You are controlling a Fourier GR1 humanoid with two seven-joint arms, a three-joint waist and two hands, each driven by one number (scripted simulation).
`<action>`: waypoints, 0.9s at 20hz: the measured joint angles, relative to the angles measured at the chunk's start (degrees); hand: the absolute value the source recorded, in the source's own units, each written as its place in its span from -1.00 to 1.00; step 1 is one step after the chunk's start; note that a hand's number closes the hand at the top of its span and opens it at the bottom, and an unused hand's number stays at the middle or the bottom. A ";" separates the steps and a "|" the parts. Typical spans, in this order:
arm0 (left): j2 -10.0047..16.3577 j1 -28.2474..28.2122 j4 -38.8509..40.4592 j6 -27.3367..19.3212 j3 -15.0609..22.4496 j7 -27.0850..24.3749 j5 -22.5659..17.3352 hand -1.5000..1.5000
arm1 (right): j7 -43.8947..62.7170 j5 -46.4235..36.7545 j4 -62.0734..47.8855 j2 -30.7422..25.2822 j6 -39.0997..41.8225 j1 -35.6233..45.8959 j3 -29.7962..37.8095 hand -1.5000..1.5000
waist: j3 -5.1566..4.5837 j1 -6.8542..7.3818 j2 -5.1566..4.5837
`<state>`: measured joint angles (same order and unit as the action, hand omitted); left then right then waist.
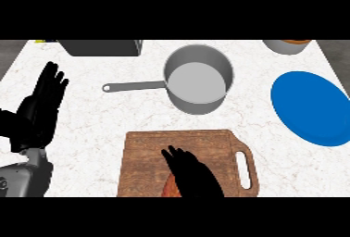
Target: Pick the sweet potato from the cutting board and place it in the pot
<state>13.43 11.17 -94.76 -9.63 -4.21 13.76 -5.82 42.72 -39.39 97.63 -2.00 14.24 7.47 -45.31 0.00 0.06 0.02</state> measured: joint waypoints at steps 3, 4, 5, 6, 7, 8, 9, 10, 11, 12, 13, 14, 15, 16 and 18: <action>0.13 0.80 -0.41 0.22 -0.86 1.18 0.34 0.00 | -0.78 -1.19 -2.40 0.85 -0.74 0.02 0.39 -1.00 | 0.00 -0.01 0.00; 0.44 0.75 -0.73 0.65 -1.48 1.51 -0.01 0.00 | -0.83 -1.12 -3.71 1.09 -1.68 0.45 0.26 -1.00 | 0.00 0.02 0.00; 0.58 0.18 -0.91 1.17 -1.89 1.23 -0.18 0.00 | -2.00 -1.32 -5.10 1.13 -1.95 0.51 0.90 -1.00 | 0.00 0.04 0.00; 0.11 0.07 -1.32 0.85 -1.58 1.41 0.41 0.00 | -2.51 -1.54 -5.66 1.31 -1.81 0.51 1.49 -1.00 | 0.00 0.03 0.00; -0.01 -0.06 -0.94 1.15 -1.80 1.03 0.48 0.00 | -3.04 -1.40 -6.85 1.45 -2.16 1.08 1.83 -1.00 | 0.00 0.03 0.00; -0.15 -0.33 -0.91 1.58 -2.06 0.67 0.36 0.00 | -3.49 -1.58 -7.31 1.57 -2.49 0.92 1.62 1.00 | 0.00 0.03 -0.01; -0.67 -0.23 -0.23 1.43 -1.73 0.20 0.71 0.00 | -3.87 -1.74 -6.84 1.24 -1.43 1.48 1.58 1.00 | 0.00 -0.01 -0.01; -1.09 0.35 -0.31 0.78 -1.34 0.59 1.34 0.00 | -5.10 -2.02 -6.78 0.59 -1.05 1.35 1.12 1.00 | -0.01 -0.04 0.00; -1.18 0.40 0.30 0.83 -1.54 0.11 1.39 0.00 | -6.27 -2.82 -6.51 -0.08 -1.19 0.96 0.26 1.00 | -0.01 -0.08 0.02; -1.10 0.80 0.73 1.14 -1.81 0.02 1.16 0.00 | -7.06 -3.55 -7.14 0.24 -1.13 1.64 0.10 1.00 | -0.03 -0.08 0.04; -1.02 0.08 1.20 1.74 -2.20 -1.04 0.96 0.00 | -8.13 -4.17 -7.83 0.28 -1.37 1.77 -0.02 1.00 | -0.05 -0.07 0.08; -0.79 0.95 1.74 1.77 -2.45 -0.58 1.03 0.00 | -9.01 -5.34 -8.45 0.41 -2.36 1.47 -0.53 1.00 | -0.10 -0.14 0.16; -1.10 0.61 1.30 1.75 -2.32 -0.45 1.15 0.00 | -9.90 -5.38 -8.55 0.48 -1.84 1.68 0.10 1.00 | -0.08 -0.11 0.17; -1.30 0.11 0.32 1.88 -2.09 0.07 1.19 0.00 | -10.95 -5.71 -8.95 0.50 -1.73 1.72 0.45 1.00 | -0.06 -0.06 0.19; -1.83 0.23 -0.38 1.47 -1.80 0.61 1.78 0.00 | -11.26 -6.12 -8.06 0.60 -0.80 1.28 0.39 1.00 | -0.05 -0.07 0.19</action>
<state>11.60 11.40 -95.14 -8.15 -6.01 14.37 -4.04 31.46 -45.51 89.57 -1.40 13.44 8.75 -44.92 -0.04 -0.01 0.21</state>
